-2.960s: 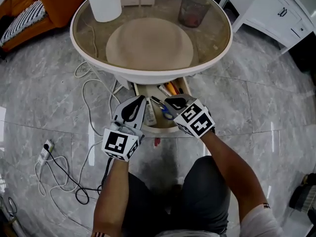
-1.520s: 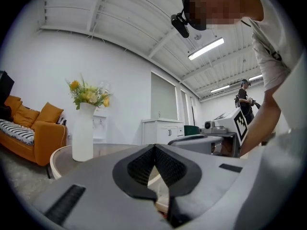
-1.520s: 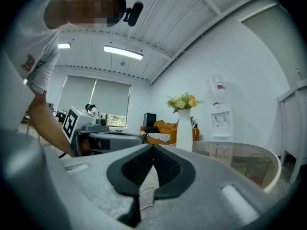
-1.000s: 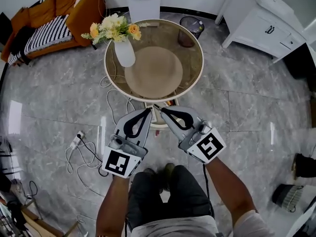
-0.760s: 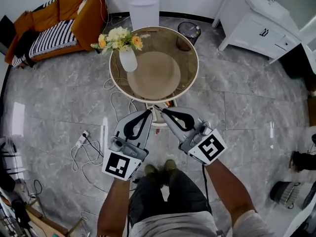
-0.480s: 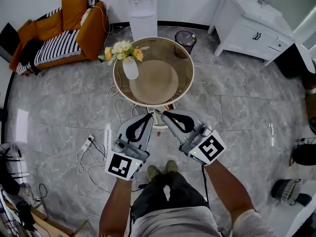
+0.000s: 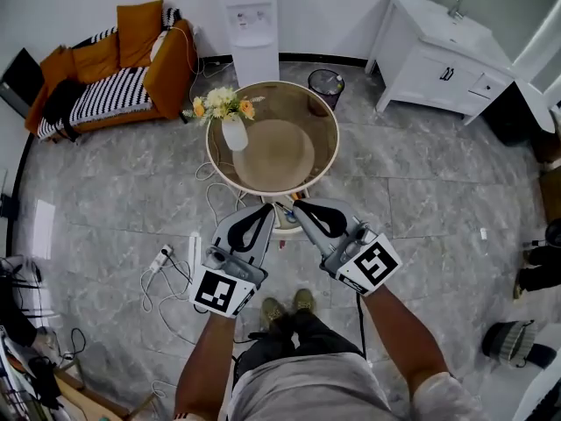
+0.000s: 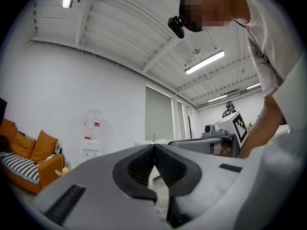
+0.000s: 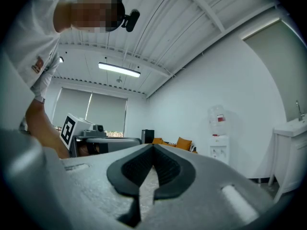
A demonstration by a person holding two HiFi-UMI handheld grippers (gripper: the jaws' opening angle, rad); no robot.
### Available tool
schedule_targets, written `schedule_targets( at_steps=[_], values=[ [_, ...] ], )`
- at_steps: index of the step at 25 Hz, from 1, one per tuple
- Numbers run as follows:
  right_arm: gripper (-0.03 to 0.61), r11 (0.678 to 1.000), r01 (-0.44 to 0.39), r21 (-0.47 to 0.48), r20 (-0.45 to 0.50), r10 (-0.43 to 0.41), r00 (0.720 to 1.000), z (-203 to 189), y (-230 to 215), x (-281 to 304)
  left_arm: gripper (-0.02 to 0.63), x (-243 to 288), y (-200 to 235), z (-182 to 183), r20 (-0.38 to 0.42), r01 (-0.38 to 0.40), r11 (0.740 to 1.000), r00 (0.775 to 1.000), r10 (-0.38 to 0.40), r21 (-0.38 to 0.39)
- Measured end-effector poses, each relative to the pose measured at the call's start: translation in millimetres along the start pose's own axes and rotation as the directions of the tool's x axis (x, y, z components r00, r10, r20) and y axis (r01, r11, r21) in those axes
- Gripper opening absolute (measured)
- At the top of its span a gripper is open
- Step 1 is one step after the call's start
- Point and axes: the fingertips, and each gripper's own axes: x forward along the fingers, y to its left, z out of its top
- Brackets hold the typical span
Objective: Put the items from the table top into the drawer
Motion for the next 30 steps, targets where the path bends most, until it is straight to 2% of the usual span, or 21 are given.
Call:
schedule_targets(
  at_steps=[9,30],
  values=[
    [0.0,0.999,-0.007,-0.033,0.012,0.008,1.0,22.9,8.9,-13.9,0.0,-12.4,-12.9,18.0,0.0,-0.006,1.0,1.0,0.006,0.01],
    [-0.002,1.0,0.001,-0.025,0.013,0.0,1.0,24.9,8.5,-13.4,0.0,-11.0,-13.3,28.3,0.015,0.006,1.0,1.0,-0.006,0.019]
  ],
)
